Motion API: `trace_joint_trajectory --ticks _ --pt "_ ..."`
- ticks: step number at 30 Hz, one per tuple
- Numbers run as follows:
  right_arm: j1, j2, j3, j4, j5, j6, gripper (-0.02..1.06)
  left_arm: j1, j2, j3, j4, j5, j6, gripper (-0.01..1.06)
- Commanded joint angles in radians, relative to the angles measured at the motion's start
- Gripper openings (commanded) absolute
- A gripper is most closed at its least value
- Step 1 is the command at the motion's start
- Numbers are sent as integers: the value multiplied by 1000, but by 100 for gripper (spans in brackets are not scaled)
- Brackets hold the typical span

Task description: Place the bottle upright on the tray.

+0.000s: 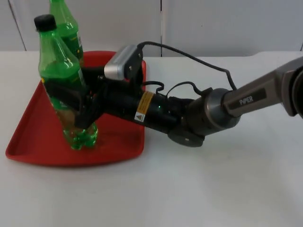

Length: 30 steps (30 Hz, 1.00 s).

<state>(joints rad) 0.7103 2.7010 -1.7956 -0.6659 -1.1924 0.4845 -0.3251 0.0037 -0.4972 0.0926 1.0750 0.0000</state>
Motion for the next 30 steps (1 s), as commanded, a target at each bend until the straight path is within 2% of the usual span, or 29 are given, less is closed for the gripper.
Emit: trace_joint_trajectory --ticks 1,7,9,10,12,14,26,30 --pt "-3 -3 -11 -11 -29 13 0 -7 -4 4 5 -3 -6 105" --pt "-8 -3 -42 -10 -22 -15 0 -7 -4 4 5 -3 -6 105" --pt "-8 -3 -63 -10 81 -23 0 -7 -4 4 5 -3 -6 105" --pt "-8 -3 -63 -10 81 -23 0 -7 -4 4 5 -3 -6 105" --pt "-8 -3 -75 -12 153 -59 0 -7 -4 4 5 -3 -6 105" --pt "-8 -3 -75 -12 153 -91 0 -7 -4 4 5 -3 -6 105" --pt "-8 -3 -75 -19 161 -93 0 -7 -4 4 5 -3 -6 105" --pt "-12 -3 -75 -63 164 -93 0 -7 -4 4 5 -3 -6 105"
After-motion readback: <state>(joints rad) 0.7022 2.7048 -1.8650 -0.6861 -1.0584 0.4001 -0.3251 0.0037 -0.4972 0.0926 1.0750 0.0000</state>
